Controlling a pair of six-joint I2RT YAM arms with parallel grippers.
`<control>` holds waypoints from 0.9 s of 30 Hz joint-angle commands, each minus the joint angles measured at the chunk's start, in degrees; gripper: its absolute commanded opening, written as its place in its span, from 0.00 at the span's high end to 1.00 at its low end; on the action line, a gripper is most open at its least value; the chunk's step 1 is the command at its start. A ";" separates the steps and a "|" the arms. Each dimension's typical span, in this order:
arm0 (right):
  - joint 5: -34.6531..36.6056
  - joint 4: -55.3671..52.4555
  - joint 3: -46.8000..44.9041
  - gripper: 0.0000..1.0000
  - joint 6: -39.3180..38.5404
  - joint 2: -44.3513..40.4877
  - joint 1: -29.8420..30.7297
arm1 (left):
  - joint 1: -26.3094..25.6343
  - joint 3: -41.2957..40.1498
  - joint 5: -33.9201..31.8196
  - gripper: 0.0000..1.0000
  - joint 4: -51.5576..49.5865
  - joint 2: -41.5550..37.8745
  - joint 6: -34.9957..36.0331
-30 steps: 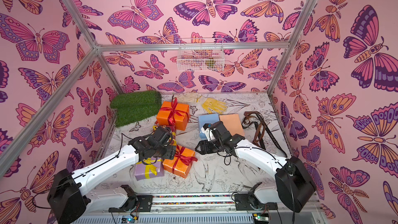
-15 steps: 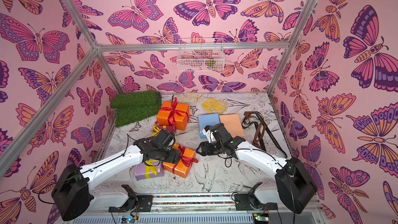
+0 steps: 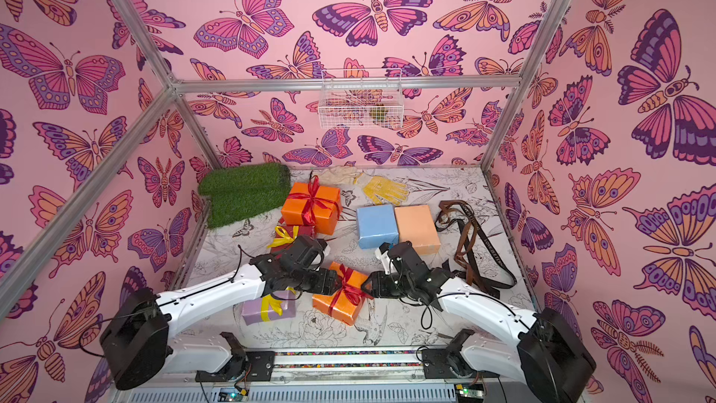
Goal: Untie the ribbon bows on the gift boxes
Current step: Move the gift box to the center of the board.
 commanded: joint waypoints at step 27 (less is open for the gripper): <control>14.69 -23.29 14.55 0.48 -13.26 1.78 -11.18 | -3.96 5.55 -0.25 0.24 13.70 9.87 -1.36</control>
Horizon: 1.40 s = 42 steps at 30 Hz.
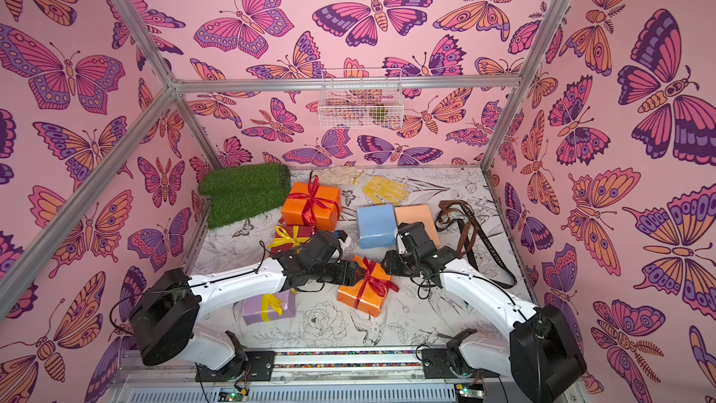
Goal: Untie the ribbon bows on the gift boxes
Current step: Move the gift box to the center of the board, then adjust the gift box at the center of the board.
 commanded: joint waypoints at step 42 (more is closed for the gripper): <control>-4.51 16.51 -15.25 0.64 19.11 -5.18 -0.88 | 3.55 9.51 -3.85 0.24 -7.35 6.36 14.49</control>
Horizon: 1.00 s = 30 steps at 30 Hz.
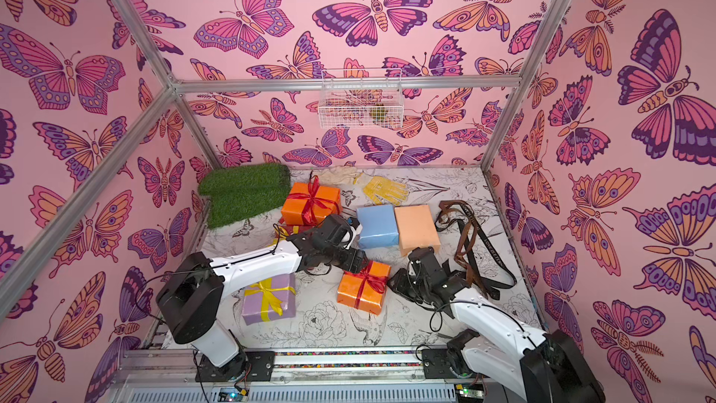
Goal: Untie the ribbon bows on the gift boxes
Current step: Adjust the gift box at the center of the board.
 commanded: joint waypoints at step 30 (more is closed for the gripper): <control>1.74 8.81 0.33 0.52 7.09 2.94 -4.82 | 0.99 -8.06 -2.00 0.25 -0.36 -5.26 -1.86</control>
